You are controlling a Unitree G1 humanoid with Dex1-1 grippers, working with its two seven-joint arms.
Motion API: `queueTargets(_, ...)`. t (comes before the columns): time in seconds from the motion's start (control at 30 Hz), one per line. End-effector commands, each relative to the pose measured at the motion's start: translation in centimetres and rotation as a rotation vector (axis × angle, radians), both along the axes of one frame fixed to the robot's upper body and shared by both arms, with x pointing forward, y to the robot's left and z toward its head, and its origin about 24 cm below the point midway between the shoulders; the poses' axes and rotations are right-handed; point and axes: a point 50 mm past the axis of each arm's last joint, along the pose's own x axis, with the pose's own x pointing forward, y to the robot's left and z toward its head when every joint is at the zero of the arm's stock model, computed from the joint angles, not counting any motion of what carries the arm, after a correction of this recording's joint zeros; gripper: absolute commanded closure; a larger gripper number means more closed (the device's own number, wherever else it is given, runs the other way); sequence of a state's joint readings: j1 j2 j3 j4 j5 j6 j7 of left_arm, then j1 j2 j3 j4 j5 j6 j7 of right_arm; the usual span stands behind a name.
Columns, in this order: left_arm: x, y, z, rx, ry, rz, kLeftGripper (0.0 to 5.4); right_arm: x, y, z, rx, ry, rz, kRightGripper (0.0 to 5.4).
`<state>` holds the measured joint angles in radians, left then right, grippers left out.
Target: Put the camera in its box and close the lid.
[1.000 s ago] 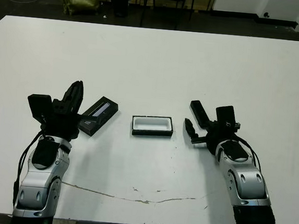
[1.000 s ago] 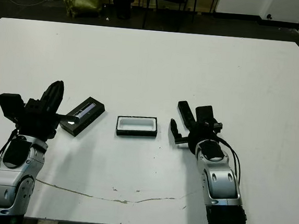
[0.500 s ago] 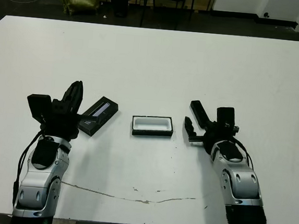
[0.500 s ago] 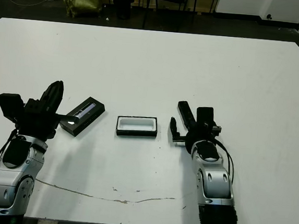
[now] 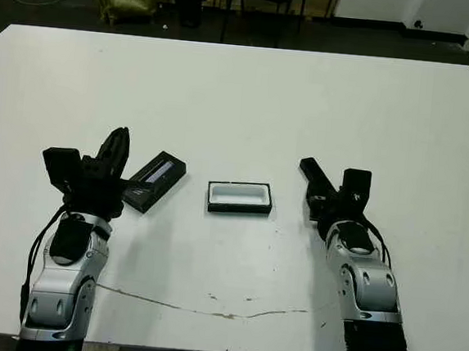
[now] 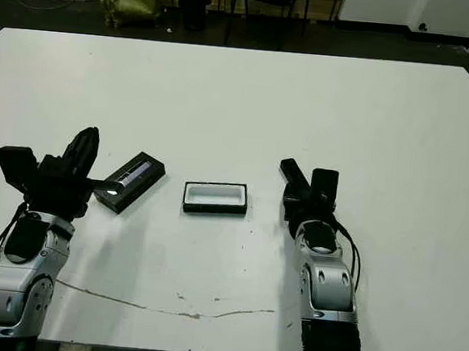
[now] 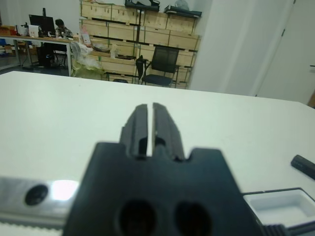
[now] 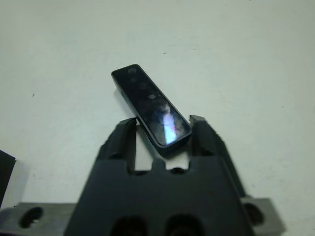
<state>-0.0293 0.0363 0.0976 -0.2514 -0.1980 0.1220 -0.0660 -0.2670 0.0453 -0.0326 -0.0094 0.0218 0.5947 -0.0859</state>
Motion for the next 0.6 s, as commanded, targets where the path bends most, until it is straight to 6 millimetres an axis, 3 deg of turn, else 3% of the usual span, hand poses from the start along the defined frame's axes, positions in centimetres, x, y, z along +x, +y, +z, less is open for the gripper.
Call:
queueTargets(0.03, -0.16, 0.22, -0.59, -0.002, 0.040, 0.017, 5.40, -0.73, -0.63, -1.44, -0.036, 0.077, -0.010, 4.02)
queueTargets(0.23, -0.16, 0.26, -0.61, -0.003, 0.039, 0.022, 5.40, -0.74, -0.82, -1.41, -0.054, 0.089, 0.040, 5.05)
queueTargets(0.6, -0.20, 0.31, -0.69, -0.010, 0.046, 0.027, 5.40, -0.86, -1.09, -1.09, -0.084, 0.084, 0.125, 5.11)
